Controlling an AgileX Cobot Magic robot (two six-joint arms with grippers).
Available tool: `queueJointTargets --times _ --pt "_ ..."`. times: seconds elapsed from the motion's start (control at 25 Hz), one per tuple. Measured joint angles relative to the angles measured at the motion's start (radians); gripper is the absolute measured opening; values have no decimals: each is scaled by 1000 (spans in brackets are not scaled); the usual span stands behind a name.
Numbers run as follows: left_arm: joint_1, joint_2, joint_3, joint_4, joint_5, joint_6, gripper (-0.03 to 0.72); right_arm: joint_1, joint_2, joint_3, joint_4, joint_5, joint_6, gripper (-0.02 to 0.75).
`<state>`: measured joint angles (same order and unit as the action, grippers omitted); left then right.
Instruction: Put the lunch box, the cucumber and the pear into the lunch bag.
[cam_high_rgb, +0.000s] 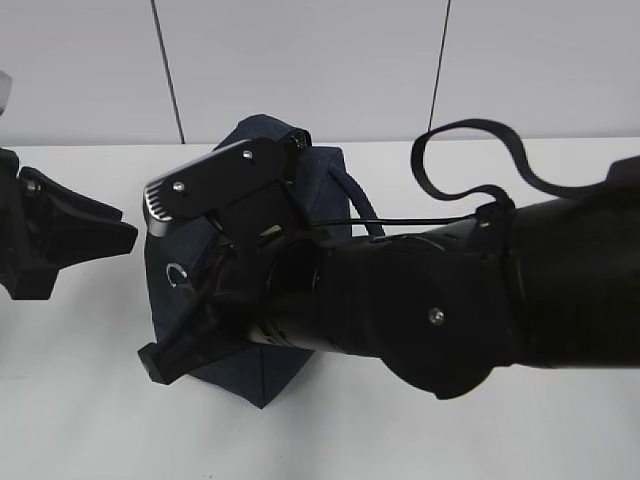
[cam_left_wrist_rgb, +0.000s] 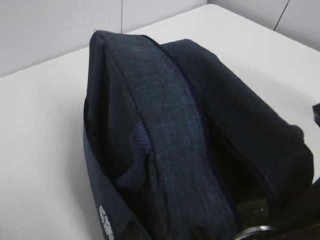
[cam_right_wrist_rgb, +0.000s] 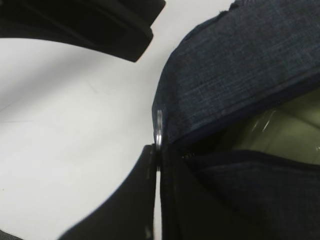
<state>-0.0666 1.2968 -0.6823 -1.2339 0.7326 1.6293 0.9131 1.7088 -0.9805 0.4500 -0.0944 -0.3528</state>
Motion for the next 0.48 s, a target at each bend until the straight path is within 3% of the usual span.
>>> queueJointTargets --times 0.48 --pt "0 99 0 -17 41 76 190 0 -2 0 0 2 0 0"
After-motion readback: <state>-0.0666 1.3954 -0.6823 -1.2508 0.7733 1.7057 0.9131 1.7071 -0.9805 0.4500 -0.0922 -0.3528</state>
